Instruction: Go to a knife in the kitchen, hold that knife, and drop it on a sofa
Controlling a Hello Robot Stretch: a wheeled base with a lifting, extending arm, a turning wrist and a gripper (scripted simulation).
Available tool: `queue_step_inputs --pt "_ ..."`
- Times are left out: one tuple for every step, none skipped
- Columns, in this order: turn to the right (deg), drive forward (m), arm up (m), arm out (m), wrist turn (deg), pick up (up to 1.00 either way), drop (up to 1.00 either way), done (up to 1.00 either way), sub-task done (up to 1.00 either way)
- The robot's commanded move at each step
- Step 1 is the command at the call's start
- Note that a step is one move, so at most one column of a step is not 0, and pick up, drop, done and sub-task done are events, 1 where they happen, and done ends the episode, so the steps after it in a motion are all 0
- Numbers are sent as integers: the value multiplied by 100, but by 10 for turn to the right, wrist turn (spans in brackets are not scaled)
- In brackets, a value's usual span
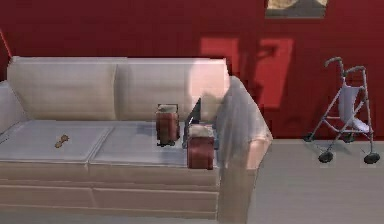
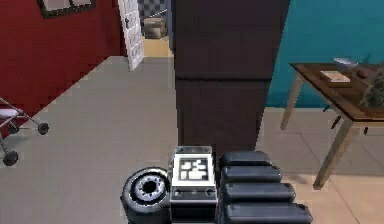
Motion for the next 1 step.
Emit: queue_step_inputs --pt "-390 0 0 0 0 0 0 0 0"
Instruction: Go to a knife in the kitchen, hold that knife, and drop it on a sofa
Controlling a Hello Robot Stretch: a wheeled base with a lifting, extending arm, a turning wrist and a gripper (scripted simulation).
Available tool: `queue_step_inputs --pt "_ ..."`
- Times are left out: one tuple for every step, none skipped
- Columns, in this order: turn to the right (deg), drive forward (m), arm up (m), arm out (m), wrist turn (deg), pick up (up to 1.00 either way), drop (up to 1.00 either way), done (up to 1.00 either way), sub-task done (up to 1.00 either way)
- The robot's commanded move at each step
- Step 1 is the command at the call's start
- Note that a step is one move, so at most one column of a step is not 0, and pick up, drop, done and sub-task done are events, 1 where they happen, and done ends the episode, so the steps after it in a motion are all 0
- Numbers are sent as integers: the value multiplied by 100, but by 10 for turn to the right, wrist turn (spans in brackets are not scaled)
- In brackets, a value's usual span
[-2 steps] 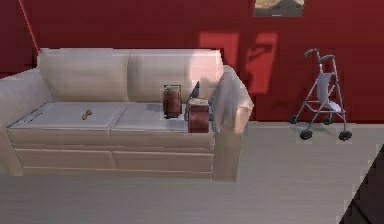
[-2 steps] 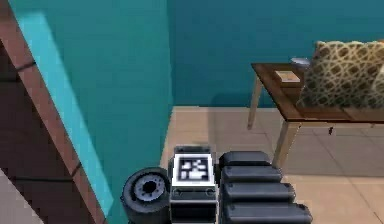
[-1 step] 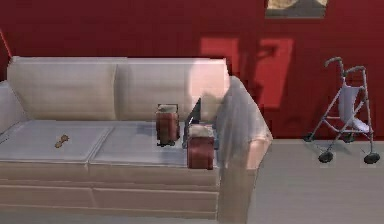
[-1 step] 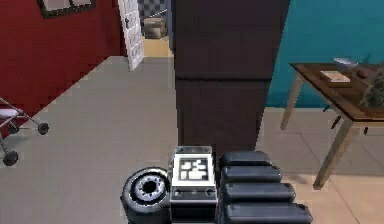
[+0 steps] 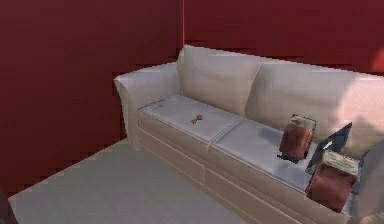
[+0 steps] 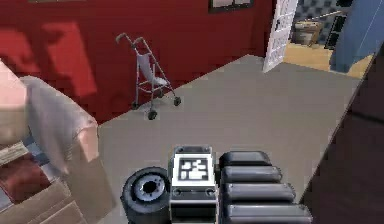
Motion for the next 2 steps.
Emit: queue_step_inputs --pt "0 65 0 0 0 0 0 0 0" --pt "-300 0 0 0 0 0 0 0 0"
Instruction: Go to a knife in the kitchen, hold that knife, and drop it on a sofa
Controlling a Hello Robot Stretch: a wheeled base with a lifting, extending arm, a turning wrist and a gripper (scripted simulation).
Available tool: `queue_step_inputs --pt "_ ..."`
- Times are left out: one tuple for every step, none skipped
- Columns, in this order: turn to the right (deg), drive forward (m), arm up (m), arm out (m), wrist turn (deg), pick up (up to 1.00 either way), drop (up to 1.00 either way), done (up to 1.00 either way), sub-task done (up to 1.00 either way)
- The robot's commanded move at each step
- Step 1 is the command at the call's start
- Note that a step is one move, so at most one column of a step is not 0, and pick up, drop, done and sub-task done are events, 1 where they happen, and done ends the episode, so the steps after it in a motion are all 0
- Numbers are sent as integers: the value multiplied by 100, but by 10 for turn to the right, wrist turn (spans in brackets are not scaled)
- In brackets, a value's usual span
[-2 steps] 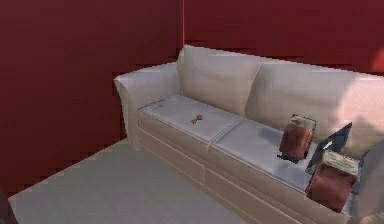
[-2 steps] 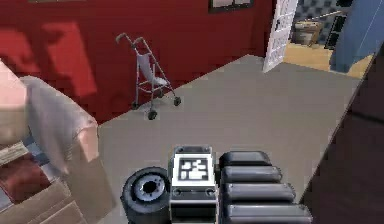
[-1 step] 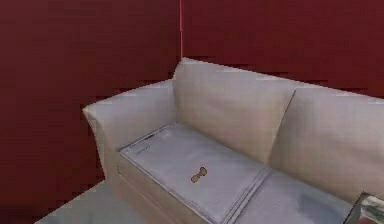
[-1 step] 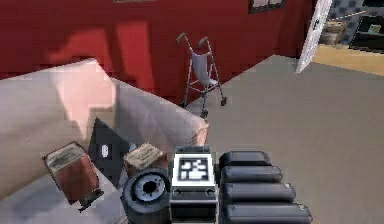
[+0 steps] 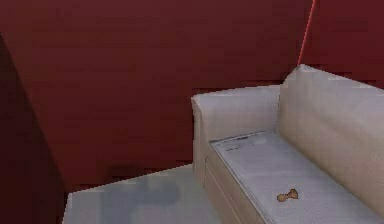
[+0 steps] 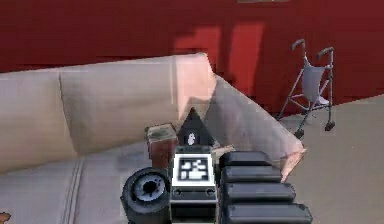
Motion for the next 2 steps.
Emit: queue_step_inputs --pt "0 30 0 0 0 0 0 0 0" --pt "-450 0 0 0 0 0 0 0 0"
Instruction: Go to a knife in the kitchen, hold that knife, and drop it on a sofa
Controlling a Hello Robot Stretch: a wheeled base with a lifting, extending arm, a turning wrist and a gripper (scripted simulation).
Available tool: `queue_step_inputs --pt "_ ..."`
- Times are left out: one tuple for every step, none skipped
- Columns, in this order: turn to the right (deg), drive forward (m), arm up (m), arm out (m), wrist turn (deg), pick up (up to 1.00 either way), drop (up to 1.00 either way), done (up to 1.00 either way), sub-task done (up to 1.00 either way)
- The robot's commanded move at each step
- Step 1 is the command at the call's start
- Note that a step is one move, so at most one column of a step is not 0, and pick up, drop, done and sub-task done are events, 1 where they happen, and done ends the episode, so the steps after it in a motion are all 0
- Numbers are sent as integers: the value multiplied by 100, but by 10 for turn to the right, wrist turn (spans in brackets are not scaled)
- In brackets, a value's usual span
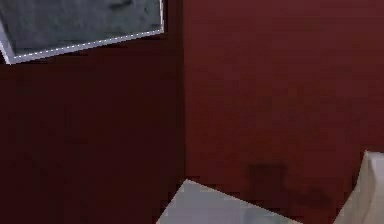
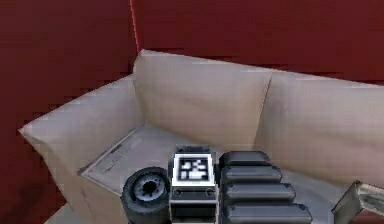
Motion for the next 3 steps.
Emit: queue_step_inputs --pt "-450 0 0 0 0 0 0 0 0" --pt "-390 0 0 0 0 0 0 0 0" --pt "450 0 0 0 0 0 0 0 0"
